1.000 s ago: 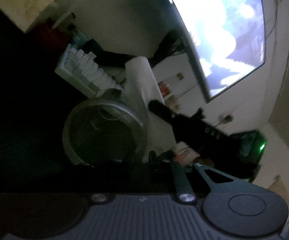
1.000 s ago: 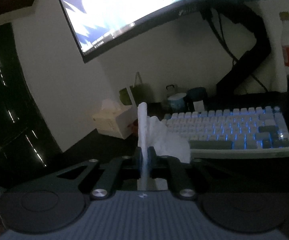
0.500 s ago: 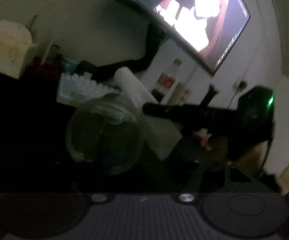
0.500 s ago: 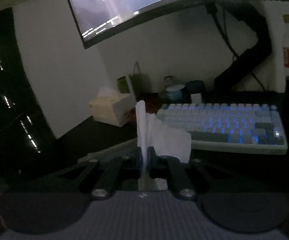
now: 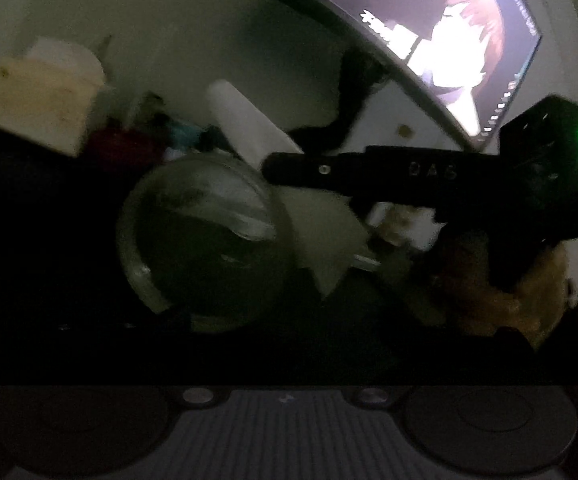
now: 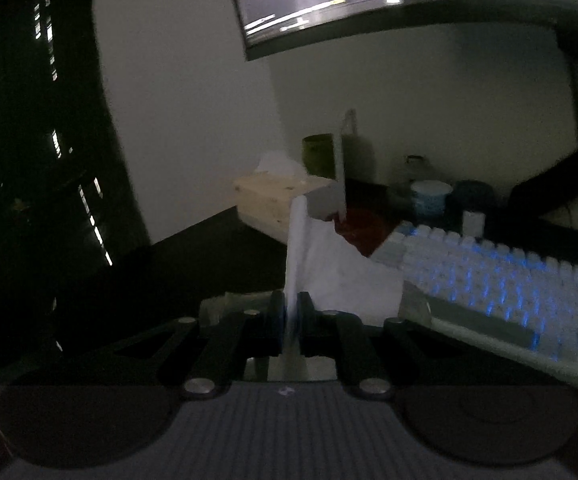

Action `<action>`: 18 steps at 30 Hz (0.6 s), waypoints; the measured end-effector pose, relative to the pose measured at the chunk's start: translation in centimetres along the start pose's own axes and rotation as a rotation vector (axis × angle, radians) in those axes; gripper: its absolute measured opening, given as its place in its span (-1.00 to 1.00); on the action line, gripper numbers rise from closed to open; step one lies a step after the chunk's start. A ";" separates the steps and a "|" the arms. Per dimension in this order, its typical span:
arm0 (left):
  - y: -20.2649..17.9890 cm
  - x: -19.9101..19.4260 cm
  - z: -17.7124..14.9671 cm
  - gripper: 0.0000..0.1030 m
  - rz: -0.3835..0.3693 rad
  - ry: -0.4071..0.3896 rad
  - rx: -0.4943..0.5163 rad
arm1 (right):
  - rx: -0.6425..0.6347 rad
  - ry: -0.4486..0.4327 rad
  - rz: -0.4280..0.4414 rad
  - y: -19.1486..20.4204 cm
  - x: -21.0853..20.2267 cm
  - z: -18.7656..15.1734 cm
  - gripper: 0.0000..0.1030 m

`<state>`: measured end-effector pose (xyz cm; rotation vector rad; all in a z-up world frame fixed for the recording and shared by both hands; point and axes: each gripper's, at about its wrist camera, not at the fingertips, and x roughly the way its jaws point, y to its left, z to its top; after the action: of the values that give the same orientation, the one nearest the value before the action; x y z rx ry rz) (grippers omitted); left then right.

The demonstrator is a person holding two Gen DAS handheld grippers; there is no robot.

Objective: Clean container

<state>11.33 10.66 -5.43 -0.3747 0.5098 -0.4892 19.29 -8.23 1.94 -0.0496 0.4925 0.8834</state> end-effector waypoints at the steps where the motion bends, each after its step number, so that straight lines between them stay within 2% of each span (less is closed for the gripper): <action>1: -0.2 0.1 0.0 0.99 0.019 -0.002 0.006 | 0.019 0.004 -0.008 -0.6 0.2 0.1 -0.83; 5: -0.6 0.6 0.0 0.99 0.105 0.013 0.017 | 0.200 0.029 -0.079 -4.7 0.7 0.1 -0.83; 6: -0.6 0.6 0.0 0.99 0.103 0.012 0.013 | 0.225 0.033 -0.091 -4.8 0.7 0.0 -0.84; 9: -0.5 0.5 0.0 0.99 0.099 0.010 0.002 | 0.156 0.035 -0.035 -2.7 0.4 -0.2 -0.82; 12: -0.4 0.5 0.1 0.99 0.094 0.008 -0.009 | 0.001 0.036 0.063 0.0 0.4 -0.6 -0.80; 14: -0.4 0.4 0.1 0.99 0.091 0.007 -0.016 | -0.037 0.049 0.040 0.1 0.7 -0.7 -0.81; 18: -0.5 0.5 0.0 0.99 0.096 0.005 -0.014 | 0.073 0.084 -0.086 -2.9 2.3 0.2 -0.81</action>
<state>11.58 10.02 -5.37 -0.3604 0.5341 -0.3944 22.77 -8.43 0.66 -0.0414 0.5964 0.7809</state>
